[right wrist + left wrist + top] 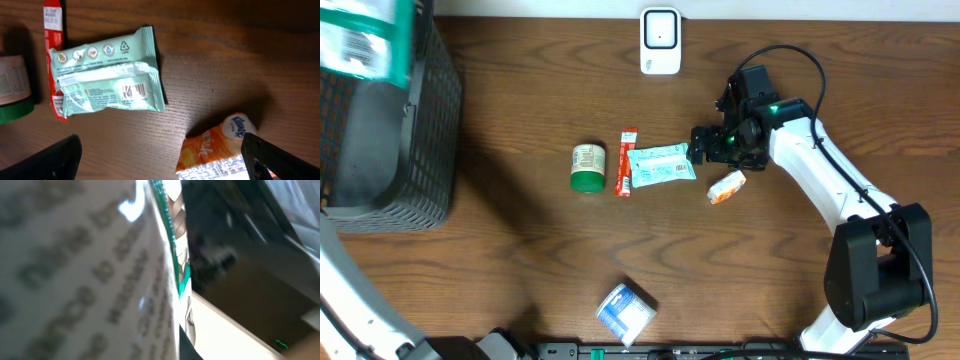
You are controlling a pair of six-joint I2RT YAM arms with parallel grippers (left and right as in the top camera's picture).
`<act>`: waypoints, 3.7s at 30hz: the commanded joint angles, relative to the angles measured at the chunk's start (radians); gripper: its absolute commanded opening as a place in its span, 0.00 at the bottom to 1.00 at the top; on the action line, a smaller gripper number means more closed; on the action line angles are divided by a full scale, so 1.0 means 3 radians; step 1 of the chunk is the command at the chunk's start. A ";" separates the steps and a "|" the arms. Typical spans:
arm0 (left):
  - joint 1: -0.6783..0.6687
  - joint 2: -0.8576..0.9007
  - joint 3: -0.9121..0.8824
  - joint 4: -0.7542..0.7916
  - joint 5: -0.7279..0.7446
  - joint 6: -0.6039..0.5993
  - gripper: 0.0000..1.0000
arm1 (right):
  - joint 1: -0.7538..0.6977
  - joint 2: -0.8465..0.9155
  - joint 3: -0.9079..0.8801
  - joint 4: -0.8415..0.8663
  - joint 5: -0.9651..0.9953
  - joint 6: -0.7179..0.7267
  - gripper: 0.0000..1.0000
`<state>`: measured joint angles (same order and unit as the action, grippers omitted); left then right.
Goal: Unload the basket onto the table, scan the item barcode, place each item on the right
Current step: 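Carry the green-white 3M gloves pack to the table center, left gripper, then lay the 3M gloves pack beside the jar and release it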
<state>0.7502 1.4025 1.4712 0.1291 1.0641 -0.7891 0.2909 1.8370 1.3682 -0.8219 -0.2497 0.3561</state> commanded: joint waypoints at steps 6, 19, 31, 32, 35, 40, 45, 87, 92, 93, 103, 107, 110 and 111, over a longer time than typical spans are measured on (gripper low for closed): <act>-0.0636 0.0031 0.0015 -0.1633 0.0660 0.0912 0.07 | -0.0032 -0.0050 0.0046 0.0064 -0.0071 -0.0128 0.99; -0.2651 0.0511 0.0015 -0.3613 -0.2174 0.1980 0.08 | -0.0734 -0.0052 0.0084 -0.0263 -0.0267 -0.0418 0.99; -0.3404 0.1301 0.0015 -0.3605 -0.2319 0.1980 0.07 | -0.0811 -0.0052 0.0084 -0.0264 -0.0231 -0.0418 0.99; -0.3410 0.1342 0.0015 -0.3602 -0.2331 0.1980 0.07 | -0.0811 -0.0052 0.0084 -0.0264 -0.0231 -0.0418 0.99; -0.3415 0.1446 0.0015 -0.3611 -0.2331 0.1980 0.07 | -0.0811 -0.0052 0.0084 -0.0264 -0.0231 -0.0418 0.99; -0.3415 0.1480 0.0015 -0.3569 -0.2330 0.1979 0.07 | -0.0811 -0.0052 0.0084 -0.0266 -0.0231 -0.0418 0.99; -0.3415 0.1479 0.0015 -0.3529 -0.2333 0.1980 0.07 | -0.0811 -0.0052 0.0084 -0.0264 -0.0231 -0.0420 0.99; -0.3415 0.1523 -0.0116 -0.3563 -0.2631 0.1981 0.07 | -0.0811 -0.0052 0.0084 -0.0264 -0.0231 -0.0418 0.99; -0.3415 0.1523 -0.0355 -0.3424 -0.2632 0.1982 0.07 | -0.0811 -0.0052 0.0084 -0.0264 -0.0231 -0.0418 0.99; -0.3415 0.1523 -0.0383 -0.3376 -0.2632 0.1982 0.07 | -0.0811 -0.0052 0.0084 -0.0264 -0.0231 -0.0418 0.99; -0.3415 0.1522 -0.0403 -0.3268 -0.2630 0.1980 0.27 | -0.0811 -0.0052 0.0084 -0.0264 -0.0231 -0.0418 0.99; -0.3389 0.1489 -0.0336 -0.3293 -0.2630 0.1980 0.63 | -0.0811 -0.0052 0.0084 -0.0264 -0.0231 -0.0418 0.99; -0.3312 0.1396 -0.0179 -0.3338 -0.2630 0.1980 0.64 | -0.0811 -0.0052 0.0084 -0.0264 -0.0231 -0.0418 0.99; -0.3282 0.1356 -0.0126 -0.3343 -0.2628 0.1979 0.64 | -0.0811 -0.0052 0.0084 -0.0264 -0.0231 -0.0418 0.99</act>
<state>-0.2619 1.8462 1.3659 -0.8711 0.2852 -0.2050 0.0536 1.8370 1.3758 -0.9005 -0.3153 0.2440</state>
